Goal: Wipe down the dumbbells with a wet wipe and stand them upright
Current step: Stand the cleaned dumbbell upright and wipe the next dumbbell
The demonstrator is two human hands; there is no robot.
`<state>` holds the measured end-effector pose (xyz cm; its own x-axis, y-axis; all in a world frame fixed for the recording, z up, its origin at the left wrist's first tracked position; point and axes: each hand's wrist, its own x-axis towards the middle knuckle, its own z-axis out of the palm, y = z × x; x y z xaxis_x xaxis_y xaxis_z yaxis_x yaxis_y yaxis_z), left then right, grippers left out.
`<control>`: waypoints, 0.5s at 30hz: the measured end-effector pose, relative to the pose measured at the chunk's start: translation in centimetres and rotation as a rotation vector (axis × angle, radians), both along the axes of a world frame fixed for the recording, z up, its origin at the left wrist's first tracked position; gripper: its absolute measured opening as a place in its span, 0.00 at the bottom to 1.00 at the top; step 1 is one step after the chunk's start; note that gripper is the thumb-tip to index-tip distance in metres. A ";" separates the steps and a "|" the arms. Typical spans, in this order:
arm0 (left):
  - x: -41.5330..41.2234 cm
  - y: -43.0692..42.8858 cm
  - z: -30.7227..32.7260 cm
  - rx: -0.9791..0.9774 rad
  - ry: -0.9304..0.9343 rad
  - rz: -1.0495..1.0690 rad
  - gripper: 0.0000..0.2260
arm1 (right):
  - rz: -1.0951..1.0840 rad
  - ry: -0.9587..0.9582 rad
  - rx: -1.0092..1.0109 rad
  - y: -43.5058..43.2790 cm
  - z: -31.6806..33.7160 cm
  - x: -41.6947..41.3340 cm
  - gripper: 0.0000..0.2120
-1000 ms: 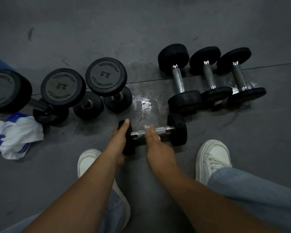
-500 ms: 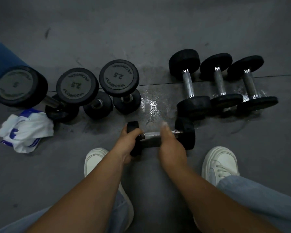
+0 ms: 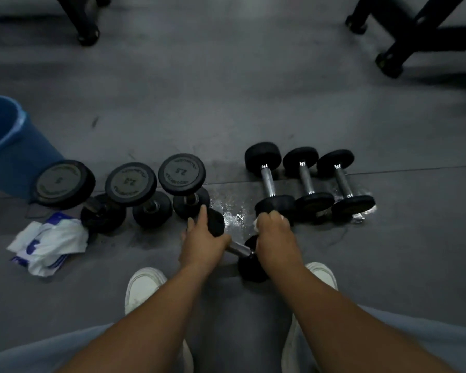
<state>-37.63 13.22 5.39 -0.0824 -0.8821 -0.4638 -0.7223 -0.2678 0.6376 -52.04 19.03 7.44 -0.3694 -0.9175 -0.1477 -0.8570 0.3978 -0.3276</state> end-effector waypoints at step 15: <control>0.1 8.0 3.0 -0.292 -0.581 -0.770 0.48 | 0.048 0.006 0.152 6.7 4.3 -0.2 0.42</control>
